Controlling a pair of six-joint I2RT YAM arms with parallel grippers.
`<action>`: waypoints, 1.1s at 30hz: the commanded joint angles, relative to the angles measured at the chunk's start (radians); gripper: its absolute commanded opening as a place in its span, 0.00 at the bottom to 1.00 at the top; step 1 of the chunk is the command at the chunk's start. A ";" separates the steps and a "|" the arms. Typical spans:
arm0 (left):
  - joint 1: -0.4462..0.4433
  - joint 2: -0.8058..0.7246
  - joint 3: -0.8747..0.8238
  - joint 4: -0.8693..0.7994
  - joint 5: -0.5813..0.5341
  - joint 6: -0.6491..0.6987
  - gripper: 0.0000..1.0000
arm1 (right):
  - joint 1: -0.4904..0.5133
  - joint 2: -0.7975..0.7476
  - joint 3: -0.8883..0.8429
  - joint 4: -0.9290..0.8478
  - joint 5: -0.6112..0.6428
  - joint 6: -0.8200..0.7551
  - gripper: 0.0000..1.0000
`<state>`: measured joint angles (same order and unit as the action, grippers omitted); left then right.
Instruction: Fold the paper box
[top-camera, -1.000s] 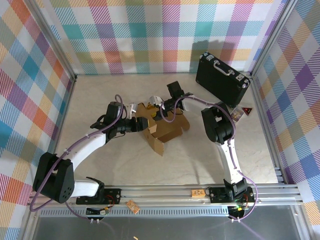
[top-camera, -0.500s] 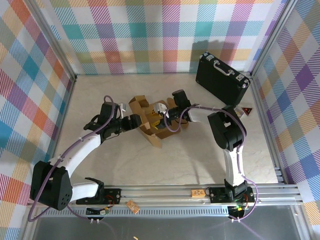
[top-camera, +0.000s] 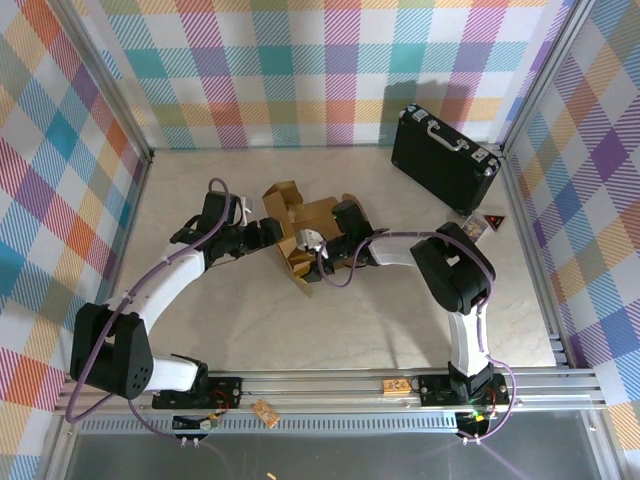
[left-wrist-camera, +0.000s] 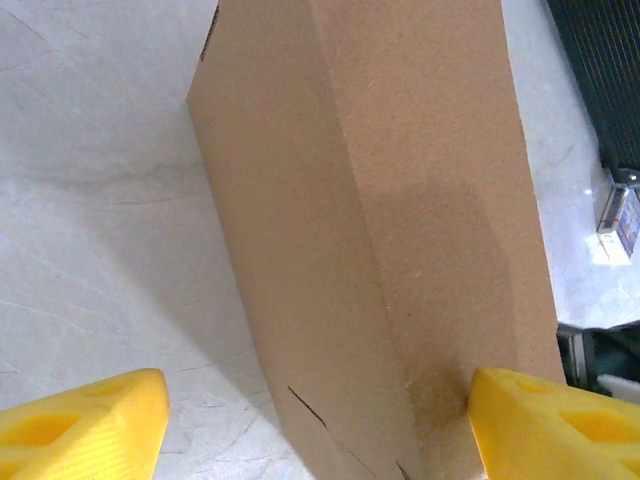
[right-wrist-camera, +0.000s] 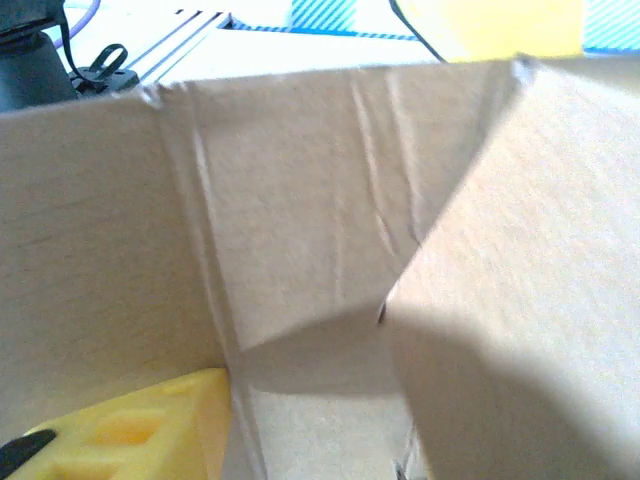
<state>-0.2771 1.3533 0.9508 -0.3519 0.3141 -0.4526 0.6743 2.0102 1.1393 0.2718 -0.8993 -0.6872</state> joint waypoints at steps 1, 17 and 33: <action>0.015 0.013 0.055 -0.069 0.026 0.035 0.79 | 0.042 -0.012 0.014 0.040 0.017 0.025 0.52; 0.015 0.107 0.226 -0.296 0.084 0.176 0.79 | 0.189 0.079 0.063 0.180 0.188 0.058 0.56; 0.003 0.102 0.240 -0.347 0.037 0.181 0.64 | 0.111 -0.041 -0.122 0.351 0.205 0.106 0.60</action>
<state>-0.2726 1.4765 1.1587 -0.6422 0.3904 -0.2897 0.8074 2.0449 1.0348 0.5480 -0.6724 -0.6117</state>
